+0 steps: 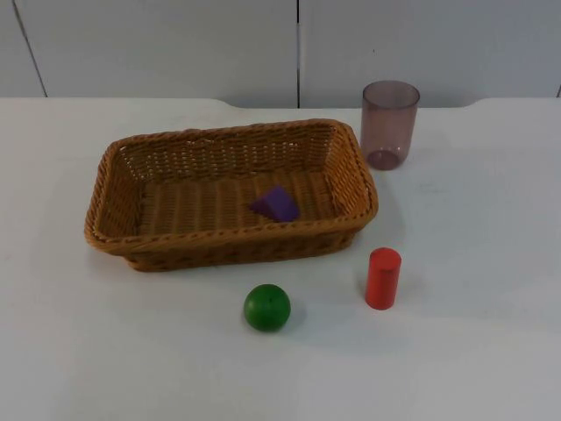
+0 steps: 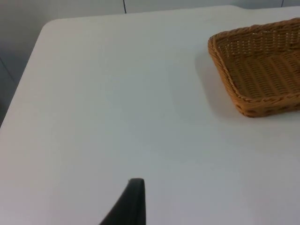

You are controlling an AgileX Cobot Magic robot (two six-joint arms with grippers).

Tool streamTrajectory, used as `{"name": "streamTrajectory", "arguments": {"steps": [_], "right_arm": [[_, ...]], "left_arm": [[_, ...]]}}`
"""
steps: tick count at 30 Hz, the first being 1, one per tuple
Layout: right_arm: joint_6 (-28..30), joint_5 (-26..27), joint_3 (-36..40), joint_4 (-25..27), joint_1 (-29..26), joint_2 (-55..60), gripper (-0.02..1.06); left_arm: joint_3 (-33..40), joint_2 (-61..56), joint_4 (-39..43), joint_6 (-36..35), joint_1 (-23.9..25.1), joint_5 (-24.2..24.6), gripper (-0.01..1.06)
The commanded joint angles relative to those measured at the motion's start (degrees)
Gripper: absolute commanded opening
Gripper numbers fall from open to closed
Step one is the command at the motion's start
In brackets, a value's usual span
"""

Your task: Pick up the basket with the left hand and place the triangular block into the basket with the right hand.

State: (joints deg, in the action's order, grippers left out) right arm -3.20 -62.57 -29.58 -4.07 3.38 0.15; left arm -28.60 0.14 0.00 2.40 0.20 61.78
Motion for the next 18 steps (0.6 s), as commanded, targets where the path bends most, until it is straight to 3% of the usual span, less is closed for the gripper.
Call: {"name": "streamTrajectory", "arguments": {"steps": [1,18], "right_arm": [[-0.2,0.7,0.1,-0.3,-0.2,-0.2,1.05],[-0.2,0.7,0.1,-0.3,-0.2,-0.2,1.05]], "left_arm": [[0.3,-0.1,0.0,-0.5,-0.2,-0.2,1.05],[0.3,-0.1,2.0,-3.6,-0.2,-0.2,1.05]]}}
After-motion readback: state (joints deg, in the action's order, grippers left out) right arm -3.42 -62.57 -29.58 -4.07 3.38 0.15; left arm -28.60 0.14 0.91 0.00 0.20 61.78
